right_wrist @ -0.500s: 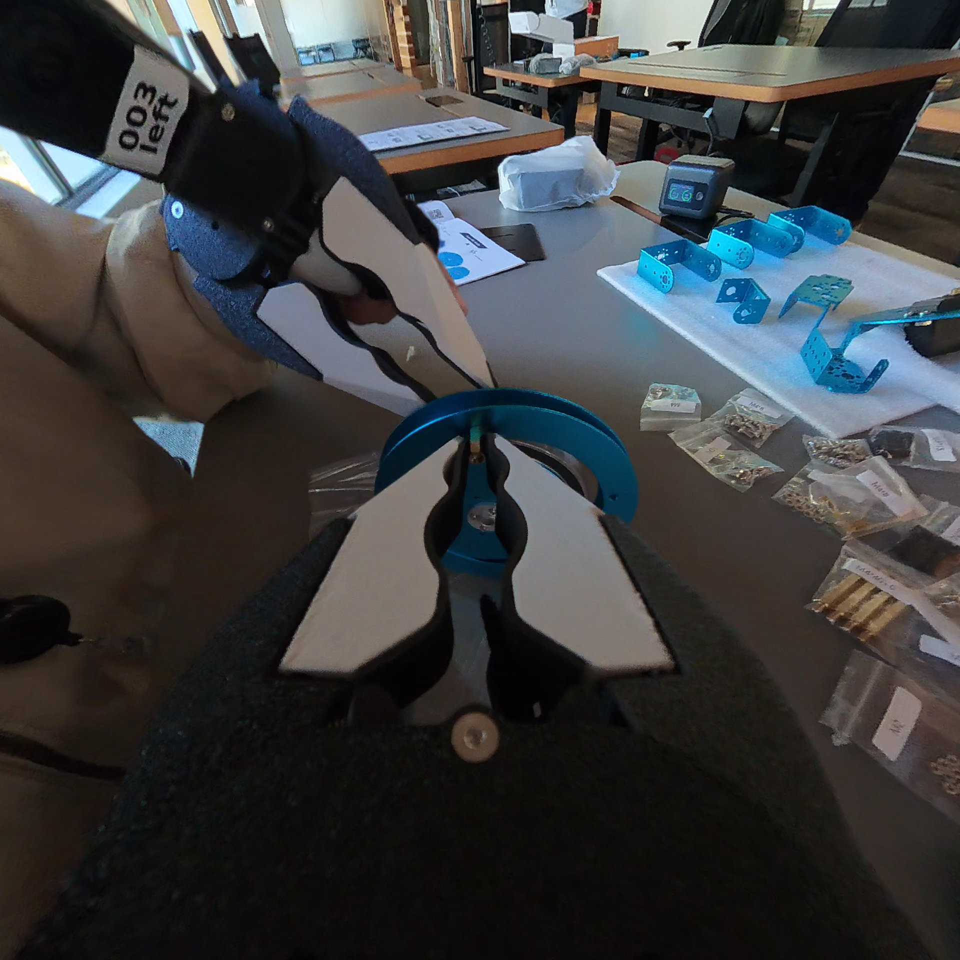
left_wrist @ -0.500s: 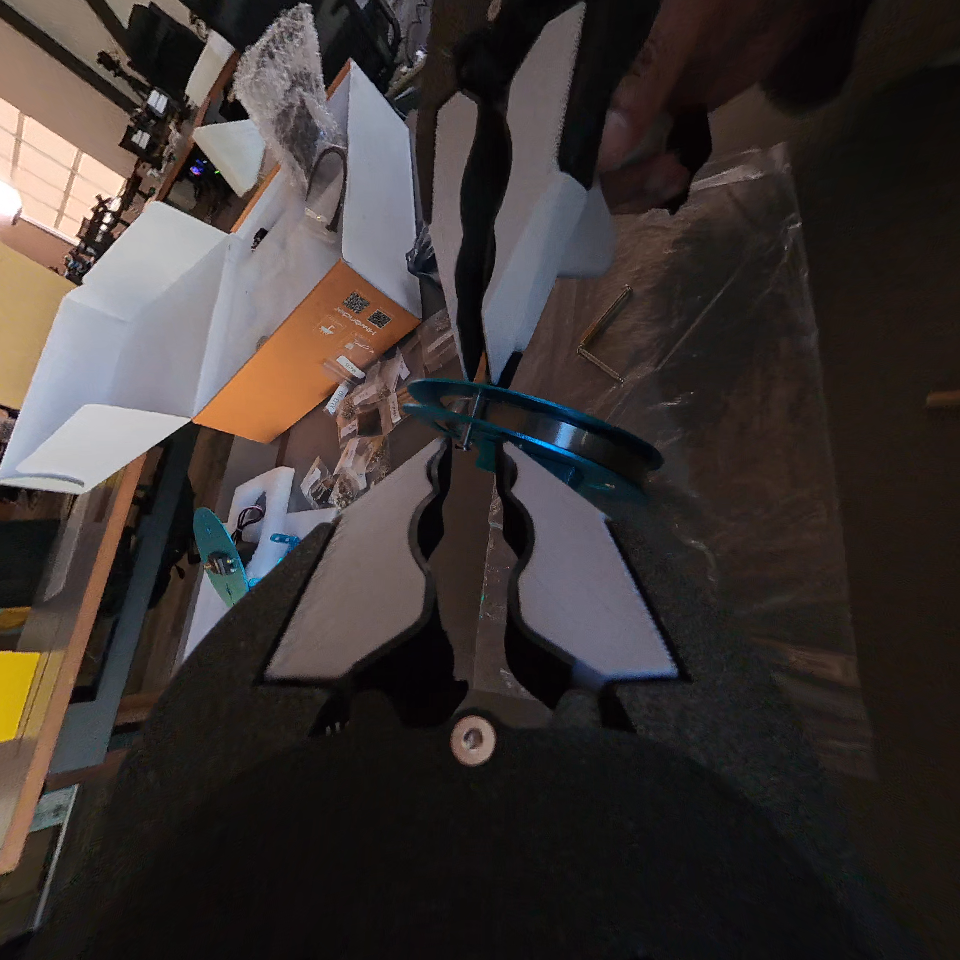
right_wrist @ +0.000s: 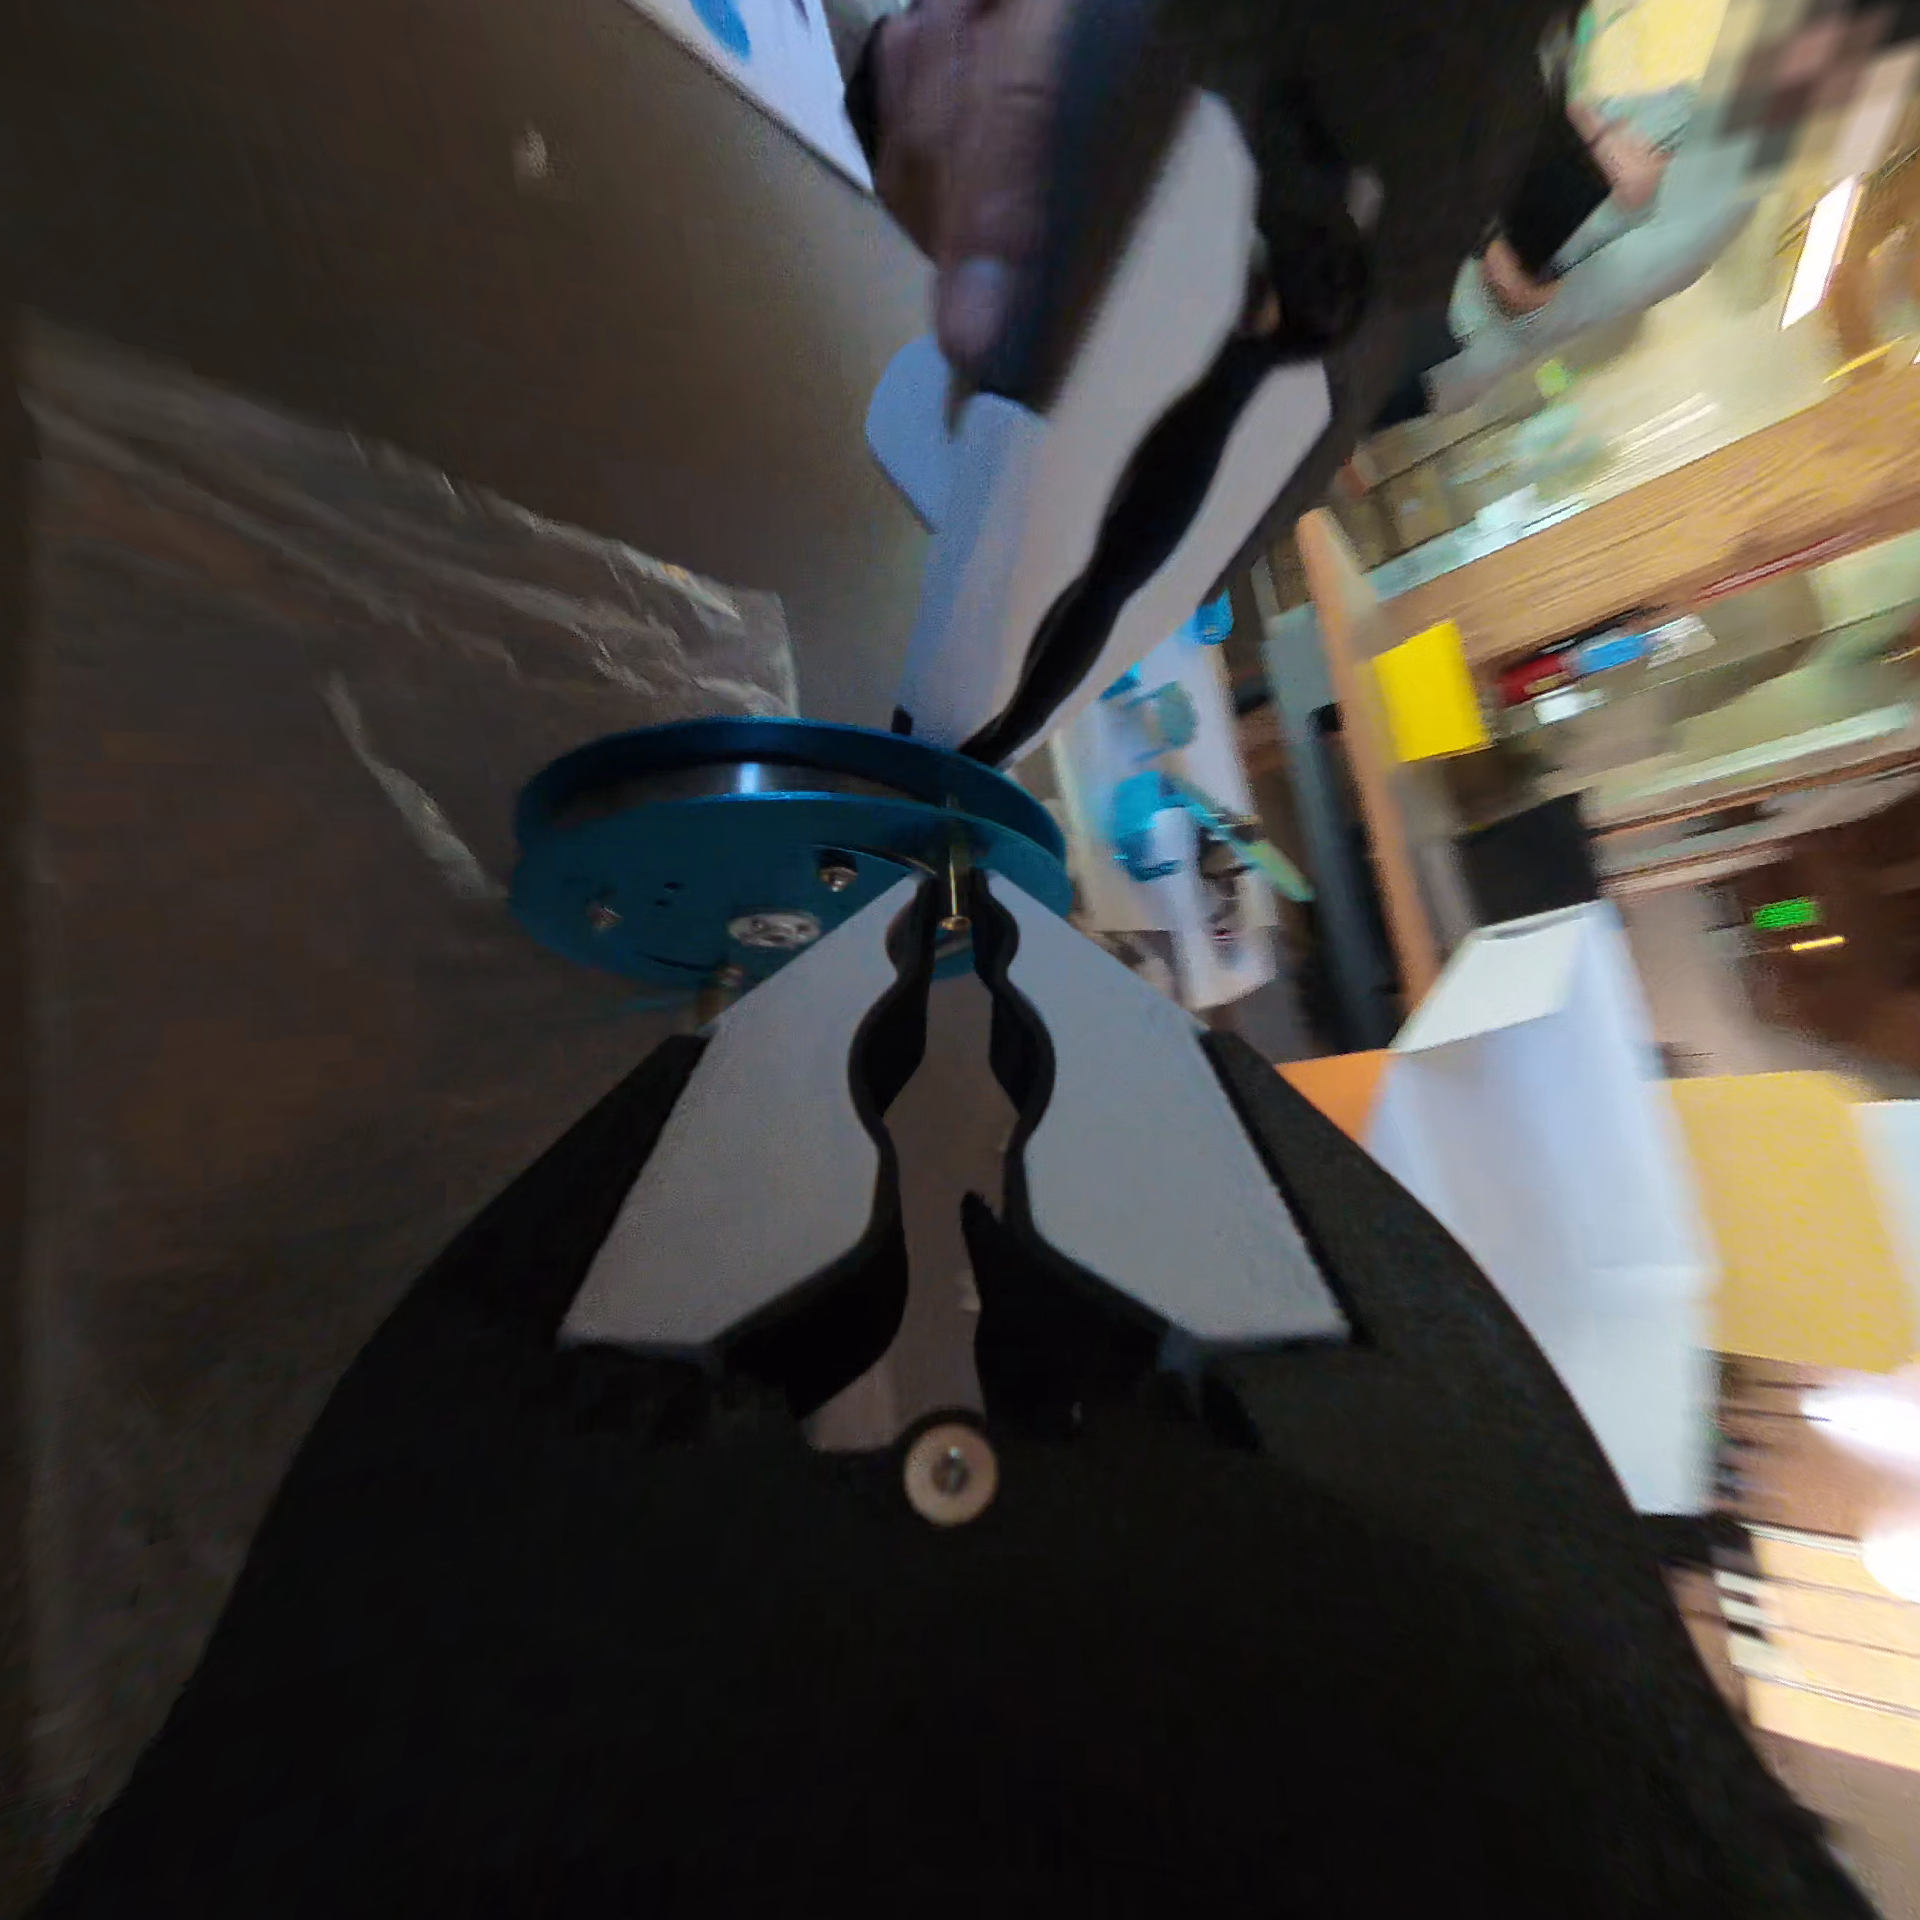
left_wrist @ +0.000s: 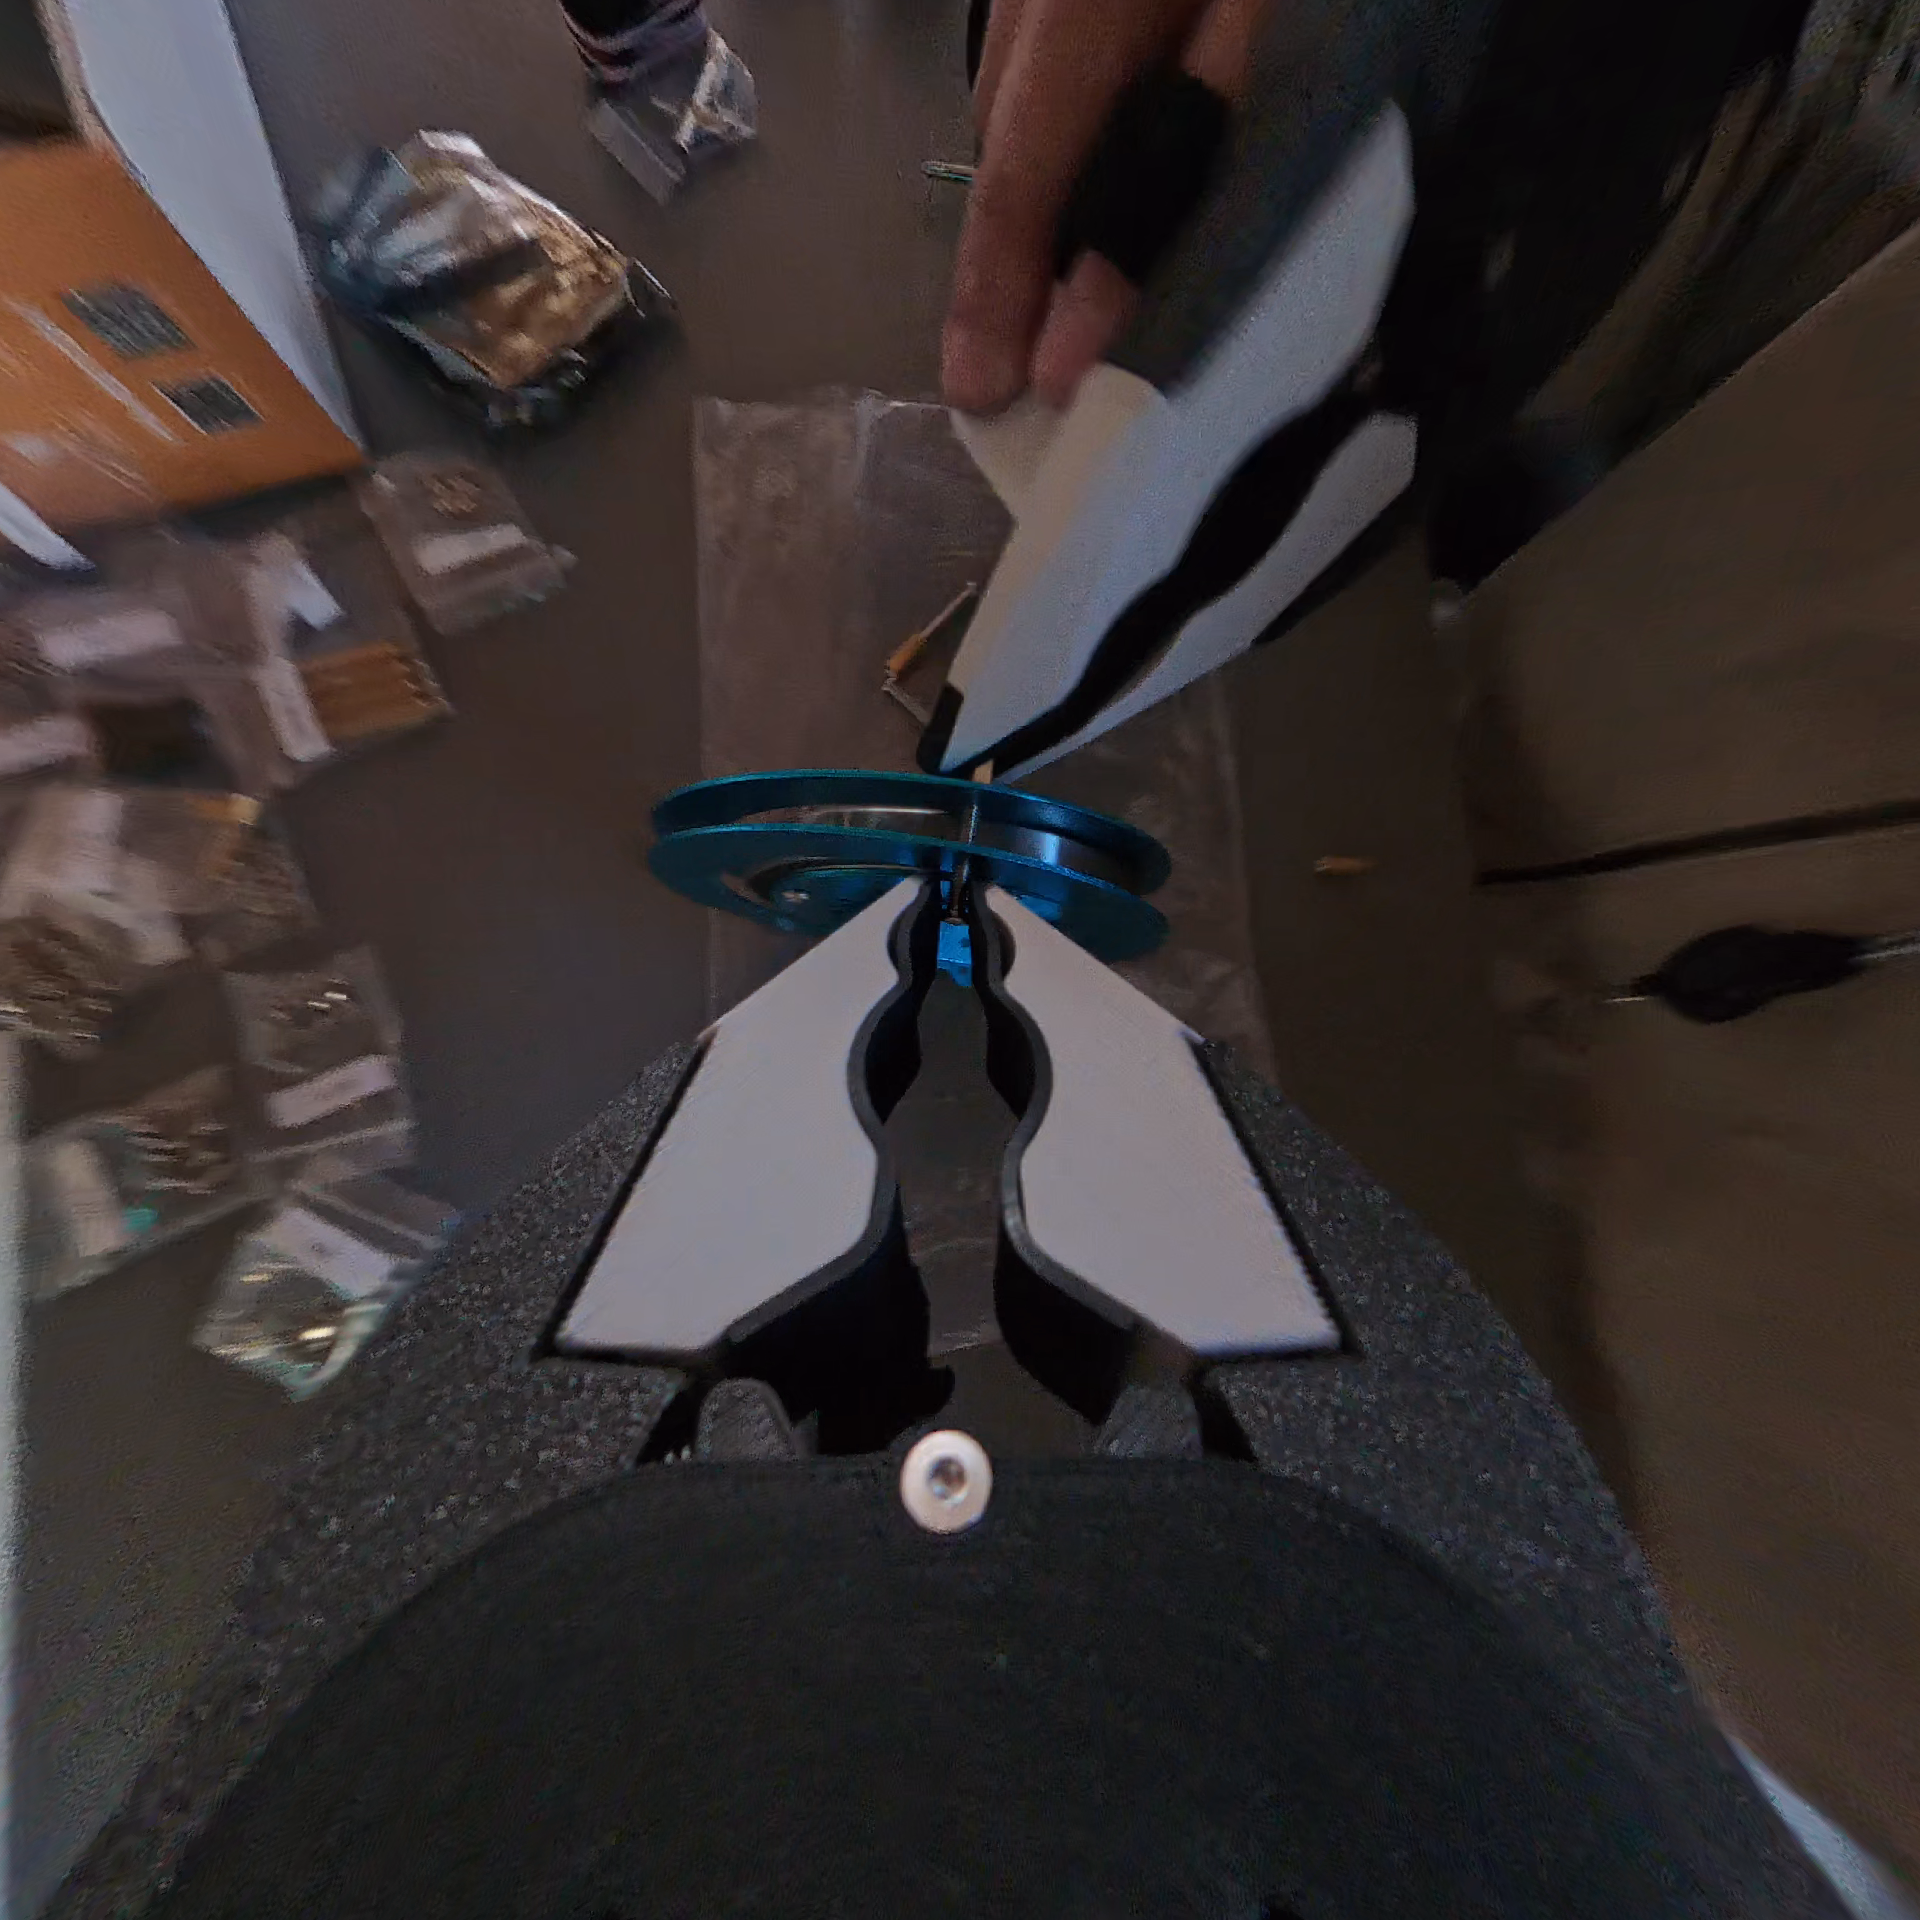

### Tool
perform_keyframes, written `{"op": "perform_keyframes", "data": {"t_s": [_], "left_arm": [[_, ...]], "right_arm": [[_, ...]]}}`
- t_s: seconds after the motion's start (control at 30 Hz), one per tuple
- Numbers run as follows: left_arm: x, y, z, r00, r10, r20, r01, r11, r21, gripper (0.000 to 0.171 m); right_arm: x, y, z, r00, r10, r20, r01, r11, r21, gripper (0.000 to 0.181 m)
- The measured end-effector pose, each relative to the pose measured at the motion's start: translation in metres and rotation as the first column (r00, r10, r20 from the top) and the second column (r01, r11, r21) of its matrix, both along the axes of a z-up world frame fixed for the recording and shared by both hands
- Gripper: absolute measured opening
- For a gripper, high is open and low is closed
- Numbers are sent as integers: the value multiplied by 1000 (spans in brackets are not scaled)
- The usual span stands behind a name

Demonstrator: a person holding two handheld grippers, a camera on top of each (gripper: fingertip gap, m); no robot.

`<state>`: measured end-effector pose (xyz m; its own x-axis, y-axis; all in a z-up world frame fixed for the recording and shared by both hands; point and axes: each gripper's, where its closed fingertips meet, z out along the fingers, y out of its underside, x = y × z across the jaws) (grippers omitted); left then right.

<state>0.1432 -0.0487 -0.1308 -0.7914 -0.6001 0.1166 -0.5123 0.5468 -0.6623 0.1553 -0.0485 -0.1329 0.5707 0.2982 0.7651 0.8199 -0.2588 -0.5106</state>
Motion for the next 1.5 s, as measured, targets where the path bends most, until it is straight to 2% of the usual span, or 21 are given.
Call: {"op": "perform_keyframes", "data": {"t_s": [0.1, 0.17, 0.23, 0.3, 0.4, 0.5, 0.6, 0.67, 0.8, 0.9, 0.97, 1.07, 1.13, 1.17, 1.2, 1.23, 1.27, 1.3, 1.37, 1.43, 1.5], "left_arm": [[-2, -3, 0, 976, 26, -215, -61, 986, -157, 3], [0, -4, 1, 944, 34, -327, -120, 961, -249, 3], [1, -3, 0, 928, 22, -372, -142, 943, -300, 3], [1, -2, -1, 944, 17, -330, -119, 949, -292, 3], [0, -3, -4, 989, 25, -149, -47, 988, -145, 3], [-2, -4, -7, 997, 0, 75, -5, 998, 68, 2], [-6, -5, -9, 963, -65, 260, -10, 961, 277, 3], [-5, -3, -11, 908, -158, 388, -32, 898, 439, 2], [2, -1, -11, 781, -273, 561, -164, 777, 607, 2], [6, 0, -10, 678, -385, 627, -250, 681, 688, 2], [8, 0, -9, 597, -471, 649, -306, 614, 727, 2], [9, 1, -8, 475, -584, 658, -403, 520, 753, 1], [10, 2, -7, 457, -592, 664, -421, 514, 748, 2], [10, 2, -7, 469, -573, 672, -412, 531, 740, 2], [10, 3, -8, 491, -540, 683, -397, 559, 728, 2], [11, 3, -8, 518, -500, 694, -371, 599, 709, 2], [11, 3, -8, 550, -452, 702, -341, 645, 683, 3], [12, 3, -8, 591, -395, 703, -316, 688, 653, 3], [15, 7, -9, 692, -271, 669, -259, 772, 581, 3], [16, 10, -11, 782, -164, 602, -205, 843, 497, 3], [16, 12, -11, 863, -70, 500, -153, 907, 391, 3]], "right_arm": [[4, 0, 1, 956, -34, 293, 15, 998, 67, 5], [7, 1, 3, 909, -68, 411, 21, 993, 118, 5], [9, 1, 4, 873, -89, 480, 10, 986, 164, 5], [9, 1, 4, 863, -90, 497, 13, 988, 156, 5], [8, 0, 2, 964, -51, 261, 52, 999, 1, 3], [6, -1, -1, 1000, -28, 12, 29, 991, -131, 3], [-2, -6, -3, 965, -32, -261, -46, 957, -287, 4], [-6, -9, -4, 907, -80, -413, -93, 920, -382, 4], [-6, -12, -6, 721, -247, -648, -200, 820, -536, 4], [-7, -16, -7, 521, -423, -741, -308, 717, -626, 4], [-11, -20, -6, 365, -535, -762, -415, 639, -647, 4], [-14, -21, -3, 30, -700, -714, -599, 559, -573, 3], [-16, -21, -2, -126, -745, -655, -678, 546, -491, 4], [-17, -22, -2, -154, -748, -645, -692, 548, -470, 4], [-16, -21, -2, -141, -726, -673, -679, 565, -468, 4], [-15, -20, -1, -84, -679, -729, -646, 595, -479, 5], [-14, -20, -2, 8, -621, -784, -597, 626, -502, 5], [-12, -19, -3, 131, -550, -825, -529, 665, -528, 5], [0, -13, -4, 446, -359, -820, -322, 791, -521, 17], [10, -10, 0, 743, -211, -636, -121, 891, -437, 27], [14, -9, 11, 918, -139, -372, 47, 968, -248, 33]]}}
